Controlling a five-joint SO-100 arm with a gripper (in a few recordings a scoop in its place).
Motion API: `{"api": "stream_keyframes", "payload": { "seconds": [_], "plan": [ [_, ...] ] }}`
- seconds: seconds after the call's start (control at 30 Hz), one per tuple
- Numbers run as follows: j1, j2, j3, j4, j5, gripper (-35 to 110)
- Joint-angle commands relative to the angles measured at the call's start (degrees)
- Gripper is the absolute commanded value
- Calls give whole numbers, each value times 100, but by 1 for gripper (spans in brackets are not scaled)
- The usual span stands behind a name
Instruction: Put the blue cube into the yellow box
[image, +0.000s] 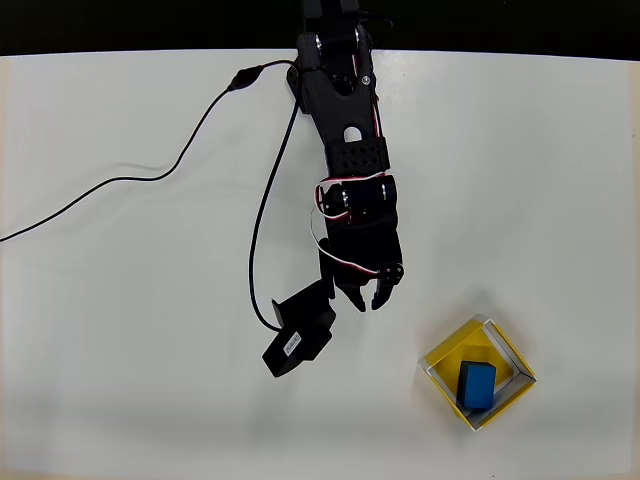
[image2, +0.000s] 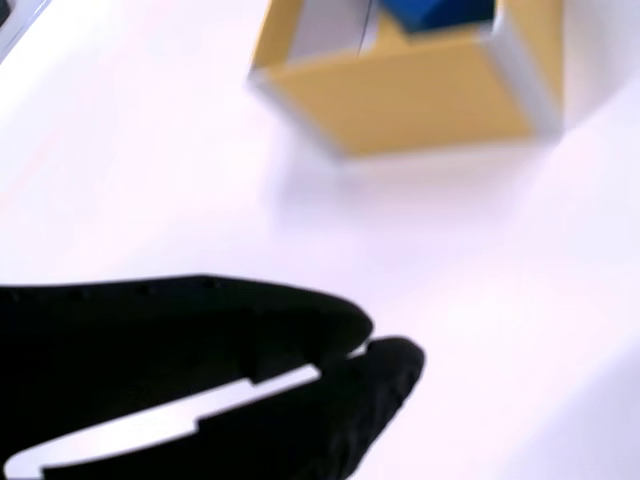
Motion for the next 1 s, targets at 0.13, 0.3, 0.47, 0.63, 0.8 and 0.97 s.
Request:
{"api": "stream_keyframes", "payload": {
  "seconds": [0.13, 0.3, 0.47, 0.63, 0.8, 0.97],
  "plan": [
    [35, 2083, 1494, 439, 88, 0],
    [114, 3199, 2496, 1292, 167, 0],
    [527, 4228, 3428, 1995, -35, 0],
    [1020, 5669, 4562, 2742, -483, 0],
    [1318, 6768, 5344, 3437, -562, 0],
    [1600, 7189, 5713, 3393, -422, 0]
  ]
}}
